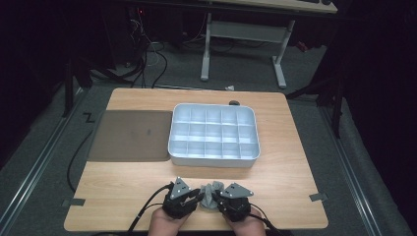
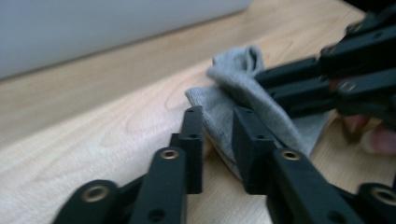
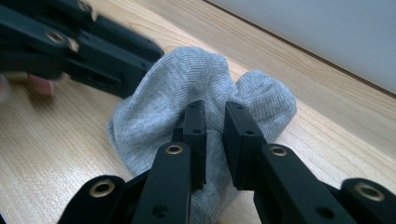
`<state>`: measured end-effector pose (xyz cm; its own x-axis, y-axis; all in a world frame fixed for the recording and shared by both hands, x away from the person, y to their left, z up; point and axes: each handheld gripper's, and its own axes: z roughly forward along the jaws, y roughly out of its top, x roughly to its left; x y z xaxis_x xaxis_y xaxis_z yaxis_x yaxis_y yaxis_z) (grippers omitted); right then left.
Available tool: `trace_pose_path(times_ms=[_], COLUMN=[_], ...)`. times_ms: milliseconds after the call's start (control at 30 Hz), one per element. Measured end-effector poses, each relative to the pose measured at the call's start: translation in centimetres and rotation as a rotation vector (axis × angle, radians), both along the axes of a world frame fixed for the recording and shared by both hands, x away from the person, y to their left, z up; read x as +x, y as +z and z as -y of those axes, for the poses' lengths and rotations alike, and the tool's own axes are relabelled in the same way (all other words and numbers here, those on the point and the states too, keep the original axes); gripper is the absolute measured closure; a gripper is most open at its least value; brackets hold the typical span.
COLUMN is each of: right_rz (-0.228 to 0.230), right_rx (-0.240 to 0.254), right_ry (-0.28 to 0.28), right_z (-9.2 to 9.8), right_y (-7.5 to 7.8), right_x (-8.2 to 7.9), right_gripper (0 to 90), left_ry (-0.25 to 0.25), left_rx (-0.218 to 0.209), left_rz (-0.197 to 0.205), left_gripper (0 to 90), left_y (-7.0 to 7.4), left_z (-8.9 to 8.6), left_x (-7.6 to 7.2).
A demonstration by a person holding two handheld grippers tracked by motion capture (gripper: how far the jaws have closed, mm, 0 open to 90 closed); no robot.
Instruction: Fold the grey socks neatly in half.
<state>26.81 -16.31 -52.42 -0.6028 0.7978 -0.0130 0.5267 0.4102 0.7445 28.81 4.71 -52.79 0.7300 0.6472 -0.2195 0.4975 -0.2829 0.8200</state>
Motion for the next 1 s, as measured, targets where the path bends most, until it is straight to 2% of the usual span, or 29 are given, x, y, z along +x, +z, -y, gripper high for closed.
trace_pose_path(times_ms=[100, 200, 300, 433, 633, 767, 1000], right_rz=[0.002, 0.003, 0.001, 0.000, -0.008, -0.013, -0.016], right_rx=[0.000, -0.004, 0.008, 0.031, 0.051, 0.058, 0.062], right_ry=[0.001, 0.004, 0.002, 0.006, 0.006, 0.007, 0.009], right_z=[0.0, 0.0, 0.1, 0.3, 0.6, 0.7, 0.8], right_y=[-0.1, -0.1, -0.1, -0.3, -0.4, -0.4, -0.4], right_x=[0.0, 0.0, 0.0, 0.0, 0.0, 0.1, 0.0], right_gripper=[80.5, 80.9, 81.4, 82.3, 83.2, 83.4, 83.4], left_ry=[-0.003, 0.008, 0.034, 0.039, 0.043, 0.054, 0.030], left_rx=[-0.034, -0.053, -0.048, -0.066, 0.007, 0.071, 0.132], left_rz=[0.060, 0.094, 0.099, 0.095, 0.072, 0.064, 0.071], left_gripper=[71.4, 76.2, 82.6, 87.0, 90.0, 90.0, 90.0], left_y=[1.5, 2.6, 2.5, 2.3, 0.7, -0.1, -0.5], left_z=[0.2, 1.1, 2.4, 3.9, 4.5, 3.4, 2.2], left_x=[-0.4, -0.5, -0.2, -0.3, -0.3, -0.5, -1.1])
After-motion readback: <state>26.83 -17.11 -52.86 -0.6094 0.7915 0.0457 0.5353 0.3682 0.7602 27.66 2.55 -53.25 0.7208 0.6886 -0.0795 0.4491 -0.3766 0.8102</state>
